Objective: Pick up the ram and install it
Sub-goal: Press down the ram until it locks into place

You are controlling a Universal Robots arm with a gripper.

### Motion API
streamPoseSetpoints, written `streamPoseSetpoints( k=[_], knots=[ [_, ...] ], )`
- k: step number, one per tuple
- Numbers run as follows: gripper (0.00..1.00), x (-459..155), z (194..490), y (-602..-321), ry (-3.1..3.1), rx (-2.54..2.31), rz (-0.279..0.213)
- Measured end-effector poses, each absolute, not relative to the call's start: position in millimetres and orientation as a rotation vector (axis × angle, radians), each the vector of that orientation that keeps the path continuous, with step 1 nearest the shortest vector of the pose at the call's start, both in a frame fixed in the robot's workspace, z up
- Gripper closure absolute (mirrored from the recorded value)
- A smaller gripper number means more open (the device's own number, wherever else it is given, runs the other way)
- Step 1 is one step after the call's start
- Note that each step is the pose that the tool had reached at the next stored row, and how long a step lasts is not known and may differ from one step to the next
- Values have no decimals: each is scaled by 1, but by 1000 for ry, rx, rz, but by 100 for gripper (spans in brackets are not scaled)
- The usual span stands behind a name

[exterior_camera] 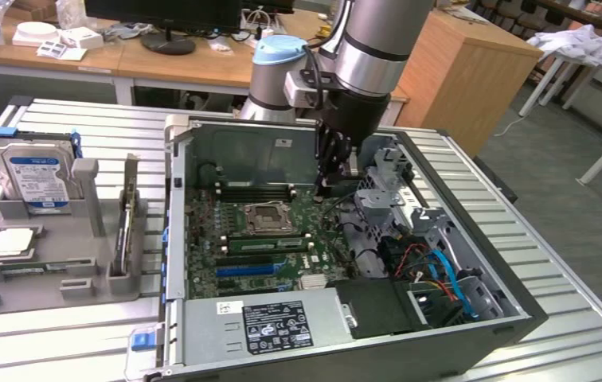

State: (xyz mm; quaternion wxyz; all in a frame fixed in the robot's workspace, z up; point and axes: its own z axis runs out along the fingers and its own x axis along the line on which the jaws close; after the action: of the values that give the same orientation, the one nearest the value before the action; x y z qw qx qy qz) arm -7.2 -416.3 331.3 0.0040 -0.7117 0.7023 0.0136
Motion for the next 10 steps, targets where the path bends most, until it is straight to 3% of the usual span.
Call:
streamPoseSetpoints(
  k=[10],
  knots=[
    [90,-7,328,-416,2199,-2228,47]
  ],
)
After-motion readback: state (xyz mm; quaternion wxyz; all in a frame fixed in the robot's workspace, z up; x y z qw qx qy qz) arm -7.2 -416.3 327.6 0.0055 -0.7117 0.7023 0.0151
